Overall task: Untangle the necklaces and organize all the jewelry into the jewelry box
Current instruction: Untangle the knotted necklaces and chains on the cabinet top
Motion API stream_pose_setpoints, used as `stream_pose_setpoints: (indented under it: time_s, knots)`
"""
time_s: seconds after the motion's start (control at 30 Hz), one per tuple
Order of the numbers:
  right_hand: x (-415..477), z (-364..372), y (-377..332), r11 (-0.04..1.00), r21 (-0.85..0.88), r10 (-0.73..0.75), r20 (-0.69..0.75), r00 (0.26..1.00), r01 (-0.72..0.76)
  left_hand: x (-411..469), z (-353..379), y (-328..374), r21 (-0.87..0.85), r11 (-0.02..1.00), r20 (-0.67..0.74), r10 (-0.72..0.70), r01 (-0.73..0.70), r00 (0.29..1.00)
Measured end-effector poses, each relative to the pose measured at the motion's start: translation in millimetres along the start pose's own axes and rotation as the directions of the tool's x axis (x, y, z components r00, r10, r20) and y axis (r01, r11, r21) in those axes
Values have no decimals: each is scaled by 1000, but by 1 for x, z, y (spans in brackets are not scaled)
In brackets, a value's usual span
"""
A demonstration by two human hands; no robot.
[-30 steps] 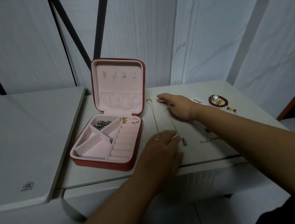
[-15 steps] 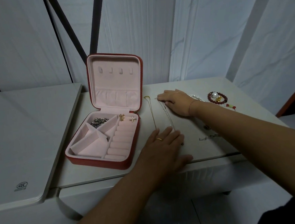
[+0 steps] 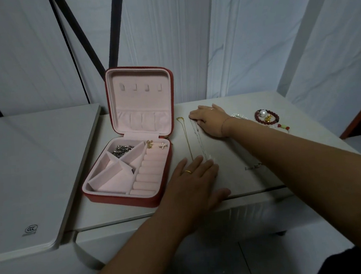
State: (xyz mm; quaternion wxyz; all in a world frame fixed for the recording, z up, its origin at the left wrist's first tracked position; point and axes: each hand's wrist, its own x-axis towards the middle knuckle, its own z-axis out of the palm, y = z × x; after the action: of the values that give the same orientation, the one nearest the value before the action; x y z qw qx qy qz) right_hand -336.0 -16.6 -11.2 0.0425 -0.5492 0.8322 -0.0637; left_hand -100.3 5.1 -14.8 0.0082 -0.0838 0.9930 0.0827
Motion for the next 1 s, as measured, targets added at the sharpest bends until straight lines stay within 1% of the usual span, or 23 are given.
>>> stream_pose_setpoints:
  time_s: [0.1, 0.2, 0.37, 0.47, 0.6, 0.67, 0.77, 0.83, 0.87, 0.93, 1.0]
  knots:
    - [2, -2, -4, 1000, -23, 12, 7, 1000, -12, -1, 1, -1, 26, 1000, -10, -2, 2, 1000]
    - [3, -3, -6, 999, -32, 21, 7, 1000, -21, -1, 1, -1, -4, 1000, 17, -8, 8, 1000]
    - [2, -1, -5, 999, -27, 26, 6, 1000, -26, 0, 0, 1, -16, 1000, 14, 1, -1, 1000]
    - [-4, 0, -5, 998, 46, 39, -67, 997, -36, 0, -1, 2, -21, 1000, -9, -4, 4, 1000]
    - [-22, -9, -9, 984, 175, 71, -215, 974, -33, -4, -5, 0, -17, 1000, -146, 15, -17, 989]
    - [-38, -17, -15, 964, 265, 84, -283, 955, -6, -5, -10, -5, -15, 1000, -186, -2, 0, 982]
    - [-68, -27, -33, 892, 451, 135, -281, 950, 7, -15, -26, -17, -98, 992, -319, -102, 74, 942]
    - [-86, -30, -49, 849, 528, 148, -238, 960, 0, -30, -42, -25, -234, 965, -418, -208, 116, 884]
    - [-95, -31, -59, 841, 541, 137, -214, 967, 0, -39, -49, -31, -305, 939, -444, -286, 157, 849]
    - [-111, -31, -84, 847, 531, 97, -149, 984, -3, -54, -56, -48, -430, 864, -437, -452, 261, 778]
    - [-127, -30, -111, 847, 532, 54, -64, 996, -12, -63, -56, -70, -471, 800, -405, -571, 372, 714]
